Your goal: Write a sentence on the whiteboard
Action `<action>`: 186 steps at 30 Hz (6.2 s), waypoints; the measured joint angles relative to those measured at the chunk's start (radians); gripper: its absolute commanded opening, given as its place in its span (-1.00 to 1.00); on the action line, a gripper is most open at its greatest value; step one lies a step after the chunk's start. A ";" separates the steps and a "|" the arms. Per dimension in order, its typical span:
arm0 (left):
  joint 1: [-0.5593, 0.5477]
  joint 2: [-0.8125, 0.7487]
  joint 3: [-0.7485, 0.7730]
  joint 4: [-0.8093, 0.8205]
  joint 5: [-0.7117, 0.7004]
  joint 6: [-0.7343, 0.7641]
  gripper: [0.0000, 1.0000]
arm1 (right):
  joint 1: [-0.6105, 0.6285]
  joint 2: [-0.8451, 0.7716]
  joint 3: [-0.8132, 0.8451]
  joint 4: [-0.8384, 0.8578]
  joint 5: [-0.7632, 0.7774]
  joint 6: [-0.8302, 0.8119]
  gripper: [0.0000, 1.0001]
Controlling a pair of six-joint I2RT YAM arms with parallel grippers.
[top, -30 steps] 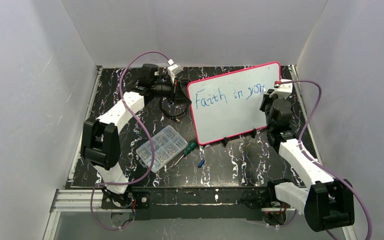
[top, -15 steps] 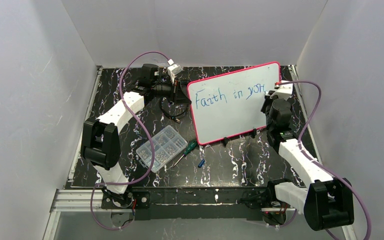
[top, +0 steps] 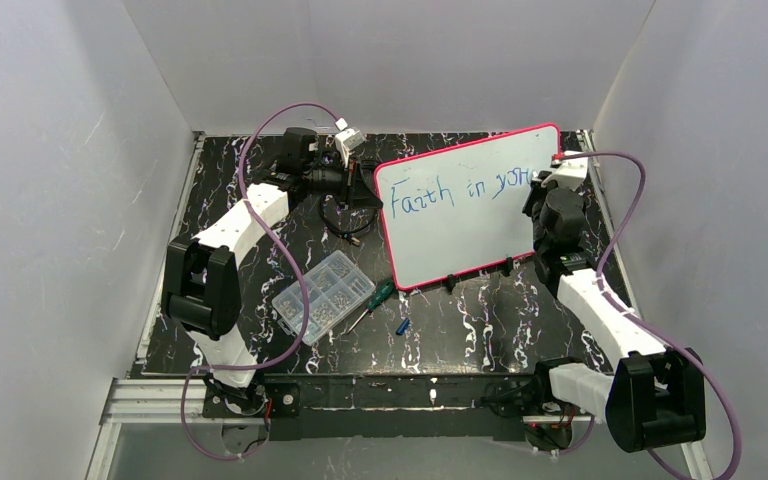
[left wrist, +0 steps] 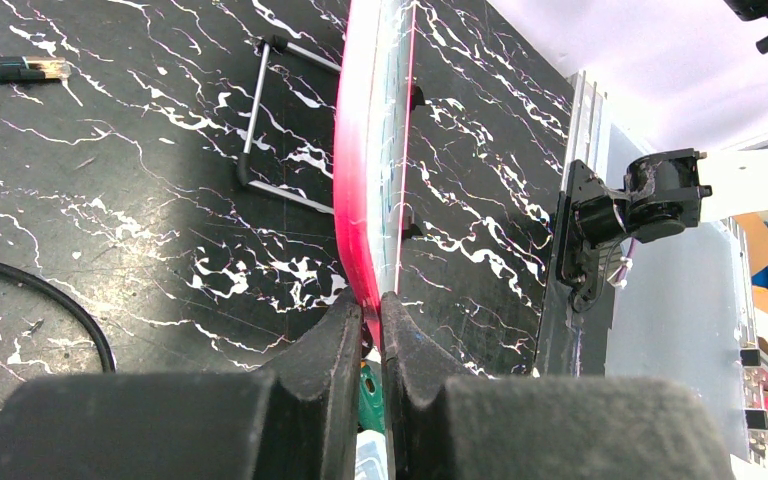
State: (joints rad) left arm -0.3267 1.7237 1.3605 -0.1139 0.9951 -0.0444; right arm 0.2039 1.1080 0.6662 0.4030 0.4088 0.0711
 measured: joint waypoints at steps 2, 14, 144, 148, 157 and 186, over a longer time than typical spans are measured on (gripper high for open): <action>0.000 0.000 0.000 0.000 0.000 0.000 -1.00 | 0.000 -0.002 -0.006 0.001 0.000 0.001 -0.97; 0.000 0.000 0.000 0.000 0.000 0.000 -1.00 | -0.001 -0.031 -0.068 -0.006 0.022 0.005 -0.97; -0.005 -0.013 0.000 -0.031 -0.016 0.011 -1.00 | -0.081 -0.214 0.073 -0.309 -0.500 0.215 -0.97; -0.006 -0.013 0.000 -0.031 -0.016 0.011 -1.00 | -0.042 -0.251 -0.044 -0.228 -0.614 0.306 -0.97; -0.006 -0.013 0.000 -0.031 -0.016 0.010 -1.00 | 0.257 -0.216 -0.139 -0.114 -0.547 0.362 -0.97; -0.006 -0.013 0.000 -0.030 -0.016 0.009 -1.00 | 0.452 -0.126 -0.173 -0.064 -0.356 0.345 -0.97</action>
State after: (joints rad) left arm -0.3325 1.7103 1.3605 -0.1440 0.9791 -0.0353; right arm 0.6556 0.9821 0.4934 0.3389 0.0525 0.4160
